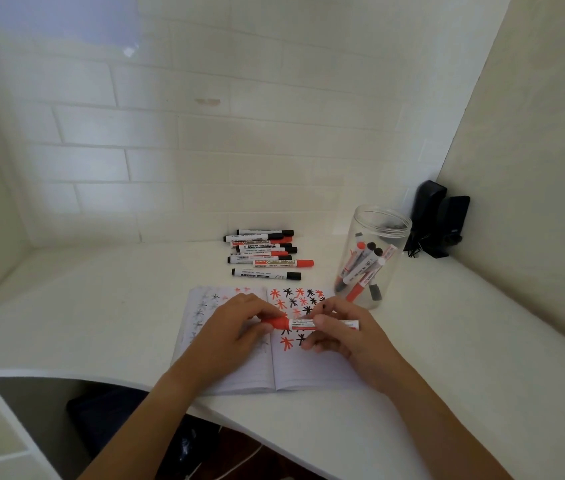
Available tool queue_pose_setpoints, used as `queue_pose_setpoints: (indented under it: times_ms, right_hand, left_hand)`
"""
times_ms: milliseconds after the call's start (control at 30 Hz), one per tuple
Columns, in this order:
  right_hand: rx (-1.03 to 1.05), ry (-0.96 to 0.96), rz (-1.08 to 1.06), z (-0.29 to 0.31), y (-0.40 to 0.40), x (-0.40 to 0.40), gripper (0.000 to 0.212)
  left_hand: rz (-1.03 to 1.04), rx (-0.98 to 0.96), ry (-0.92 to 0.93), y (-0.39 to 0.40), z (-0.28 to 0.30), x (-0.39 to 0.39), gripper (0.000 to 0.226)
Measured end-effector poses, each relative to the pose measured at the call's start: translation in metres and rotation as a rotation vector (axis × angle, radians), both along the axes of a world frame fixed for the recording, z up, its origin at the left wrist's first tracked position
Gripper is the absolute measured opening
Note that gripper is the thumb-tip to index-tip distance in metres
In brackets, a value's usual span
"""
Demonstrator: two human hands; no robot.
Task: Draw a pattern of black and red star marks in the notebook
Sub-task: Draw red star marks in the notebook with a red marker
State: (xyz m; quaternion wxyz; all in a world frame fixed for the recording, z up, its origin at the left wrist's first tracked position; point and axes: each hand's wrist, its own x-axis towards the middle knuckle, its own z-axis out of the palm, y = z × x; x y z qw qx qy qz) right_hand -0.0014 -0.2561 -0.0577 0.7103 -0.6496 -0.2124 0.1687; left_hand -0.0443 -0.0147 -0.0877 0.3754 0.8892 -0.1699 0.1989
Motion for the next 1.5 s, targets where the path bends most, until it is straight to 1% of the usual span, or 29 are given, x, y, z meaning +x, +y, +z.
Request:
queue_pose_setpoints:
  times_ms: [100,233,367,433,500,567,633,700,867,1167,1233,1267,1300,1333,1400,1433,1467,1500]
  right_hand:
    - [-0.037,-0.063,0.038,0.000,0.001,-0.002,0.014]
    - [-0.150,-0.156,-0.082,0.000,0.002,-0.002,0.015]
    - [-0.230,-0.212,-0.123,0.001,-0.001,-0.002,0.018]
    - [-0.266,-0.250,-0.159,0.000,-0.002,0.000,0.017]
    - [-0.376,-0.353,-0.220,-0.004,-0.001,0.002,0.019]
    - [-0.498,-0.528,-0.247,-0.008,0.002,0.002,0.019]
    - [-0.530,-0.645,-0.237,-0.011,0.006,0.003,0.015]
    - [-0.519,-0.689,-0.243,-0.014,0.010,0.003,0.013]
    - [-0.532,-0.710,-0.261,-0.021,0.020,0.005,0.009]
    - [-0.540,-0.781,-0.303,-0.023,0.027,0.002,0.016]
    - [-0.526,-0.781,-0.303,-0.022,0.028,0.001,0.014]
    - [-0.508,-0.782,-0.313,-0.021,0.027,0.000,0.009]
    - [-0.473,-0.780,-0.327,-0.019,0.026,0.000,0.004]
    - [-0.441,-0.759,-0.349,-0.017,0.025,-0.001,0.011]
    - [-0.318,-0.619,-0.376,-0.010,0.023,-0.001,0.023]
    - [-0.217,-0.529,-0.385,-0.005,0.022,-0.002,0.025]
    - [-0.120,-0.462,-0.407,0.002,0.021,-0.002,0.026]
    - [-0.029,-0.425,-0.445,0.009,0.018,-0.002,0.023]
  left_hand:
    - [-0.013,-0.021,-0.008,0.000,0.002,0.000,0.024]
    - [0.017,0.008,0.004,-0.001,-0.002,0.003,0.021]
    - [0.069,0.097,-0.001,0.000,-0.009,0.008,0.021]
    - [0.078,0.171,-0.025,-0.001,-0.010,0.010,0.028]
    - [0.087,0.215,-0.047,-0.001,-0.011,0.011,0.038]
    - [0.105,0.220,-0.059,0.000,-0.013,0.012,0.046]
    - [0.117,0.218,-0.052,-0.001,-0.015,0.011,0.048]
    - [0.114,0.199,-0.048,0.000,-0.015,0.011,0.044]
    - [0.113,0.157,-0.043,0.003,-0.018,0.014,0.032]
    - [0.107,0.118,-0.052,0.005,-0.018,0.014,0.027]
    - [0.108,0.118,-0.064,0.004,-0.017,0.014,0.026]
    - [0.109,0.113,-0.066,0.004,-0.017,0.014,0.026]
    - [0.115,0.108,-0.064,0.003,-0.015,0.014,0.028]
    - [0.129,0.108,-0.060,0.001,-0.014,0.013,0.029]
    - [0.173,0.121,-0.053,-0.002,-0.011,0.012,0.031]
    - [0.198,0.123,-0.035,-0.003,-0.012,0.012,0.036]
    - [0.230,0.115,0.006,-0.004,-0.013,0.013,0.045]
    - [0.267,0.093,0.056,-0.005,-0.014,0.013,0.055]
